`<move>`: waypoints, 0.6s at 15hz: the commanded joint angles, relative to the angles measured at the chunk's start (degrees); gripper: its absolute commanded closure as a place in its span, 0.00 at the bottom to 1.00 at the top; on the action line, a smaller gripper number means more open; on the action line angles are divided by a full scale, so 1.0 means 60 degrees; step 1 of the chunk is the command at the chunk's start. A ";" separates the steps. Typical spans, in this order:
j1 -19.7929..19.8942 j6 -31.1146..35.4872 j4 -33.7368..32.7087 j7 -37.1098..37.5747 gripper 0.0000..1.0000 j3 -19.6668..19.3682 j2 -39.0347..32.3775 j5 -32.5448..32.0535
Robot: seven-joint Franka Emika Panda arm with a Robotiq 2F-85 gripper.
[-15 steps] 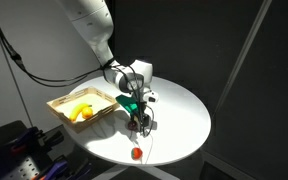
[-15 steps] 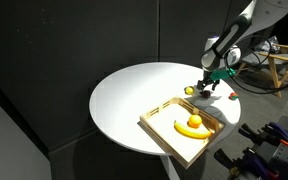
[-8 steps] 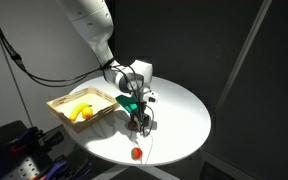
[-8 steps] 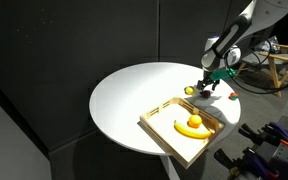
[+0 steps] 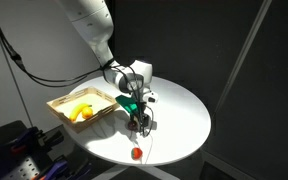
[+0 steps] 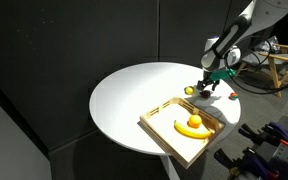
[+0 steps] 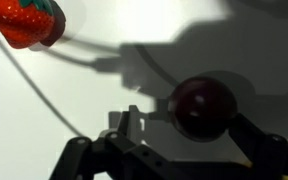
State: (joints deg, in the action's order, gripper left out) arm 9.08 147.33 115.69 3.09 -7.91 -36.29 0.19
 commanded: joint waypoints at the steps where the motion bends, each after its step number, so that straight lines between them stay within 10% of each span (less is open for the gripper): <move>1: 0.0058 -0.0013 0.0030 -0.0169 0.00 0.0098 0.0069 0.0092; 9: 0.0140 0.0050 0.0128 -0.0318 0.00 0.0193 0.0122 0.0117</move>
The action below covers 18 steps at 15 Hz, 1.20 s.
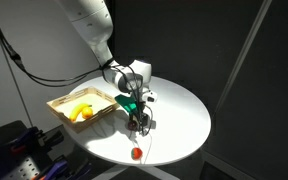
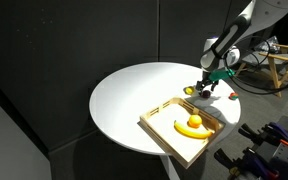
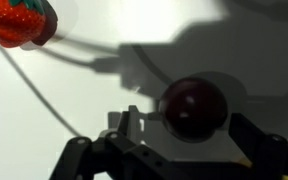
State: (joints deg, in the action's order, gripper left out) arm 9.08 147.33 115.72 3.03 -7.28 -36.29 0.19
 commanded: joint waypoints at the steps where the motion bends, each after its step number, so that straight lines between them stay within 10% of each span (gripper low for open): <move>1: 0.0151 0.0040 0.0128 -0.0318 0.00 0.0088 0.0126 0.0120; 8: 0.0154 0.0082 0.0226 -0.0330 0.03 0.0089 0.0178 0.0117; 9: 0.0144 0.0086 0.0236 -0.0323 0.27 0.0083 0.0180 0.0109; 18: 0.0064 0.0123 0.0374 -0.0269 0.66 0.0046 0.0354 0.0052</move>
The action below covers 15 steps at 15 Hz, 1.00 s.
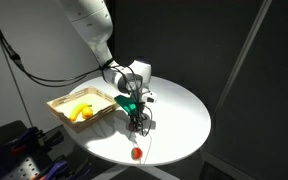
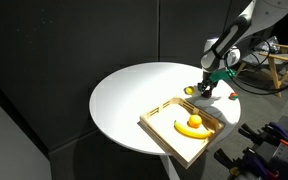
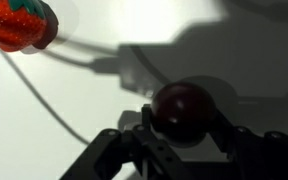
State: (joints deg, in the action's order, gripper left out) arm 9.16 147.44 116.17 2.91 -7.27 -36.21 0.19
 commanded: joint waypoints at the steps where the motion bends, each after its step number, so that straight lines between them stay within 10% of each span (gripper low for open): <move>1: 0.0039 0.0091 0.0338 -0.0254 0.66 0.0043 0.0407 0.0043; 15: -0.0454 -0.0268 0.1567 -0.0151 0.66 -0.0164 0.2392 -0.0505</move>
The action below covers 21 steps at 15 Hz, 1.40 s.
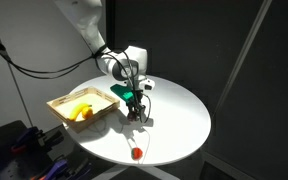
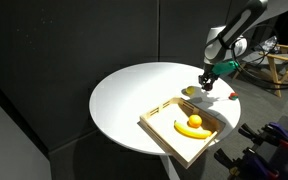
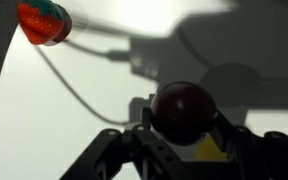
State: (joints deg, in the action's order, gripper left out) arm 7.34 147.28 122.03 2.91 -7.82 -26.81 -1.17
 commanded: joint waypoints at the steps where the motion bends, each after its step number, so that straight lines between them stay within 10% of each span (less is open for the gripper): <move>1: -0.0156 -0.0267 0.0730 -0.0294 0.66 -0.0002 0.1011 -0.0324; 10: -0.0443 -0.0693 0.1811 -0.1800 0.66 0.0655 0.2153 -0.0484; 21: -0.1504 -0.0554 0.1893 -0.0714 0.66 0.0948 0.1977 -0.1012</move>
State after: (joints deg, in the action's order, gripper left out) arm -0.86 143.71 133.01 -4.18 -2.55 -15.64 -5.49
